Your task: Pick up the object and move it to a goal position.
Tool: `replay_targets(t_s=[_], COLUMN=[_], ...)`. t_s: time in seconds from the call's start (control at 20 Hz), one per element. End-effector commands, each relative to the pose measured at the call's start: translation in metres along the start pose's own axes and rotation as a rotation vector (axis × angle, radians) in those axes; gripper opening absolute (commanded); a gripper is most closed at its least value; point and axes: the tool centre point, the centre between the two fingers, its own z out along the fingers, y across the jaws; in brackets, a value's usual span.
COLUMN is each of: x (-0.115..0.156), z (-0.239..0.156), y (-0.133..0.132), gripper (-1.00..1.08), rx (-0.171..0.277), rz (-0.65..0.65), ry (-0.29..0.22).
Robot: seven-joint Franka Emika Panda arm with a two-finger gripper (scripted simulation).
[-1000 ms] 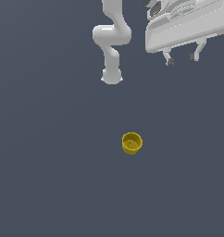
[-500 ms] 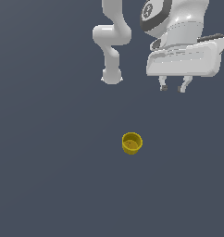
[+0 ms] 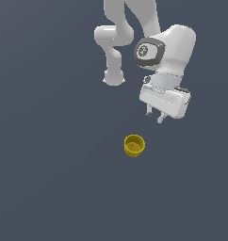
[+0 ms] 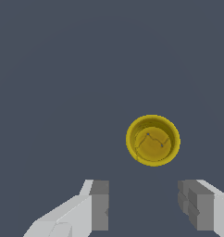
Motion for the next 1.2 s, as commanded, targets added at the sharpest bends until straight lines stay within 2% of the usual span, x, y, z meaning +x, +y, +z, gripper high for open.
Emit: replay_targets(t_s=[0.0, 0.3, 0.6, 0.85, 1.15], x=[0.001, 0.005, 0.008, 0.009, 0.003], z=[0.030, 0.085, 0.115, 0.123, 0.123], y=[0.019, 0.062, 0.090, 0.098, 0.094], gripper=[0.28, 0.28, 0.28, 0.28, 0.28], rx=[-0.043, -0.127, -0.177, -0.192, -0.177], rz=[0.061, 0.147, 0.198, 0.212, 0.223], ry=[0.017, 0.046, 0.063, 0.067, 0.062])
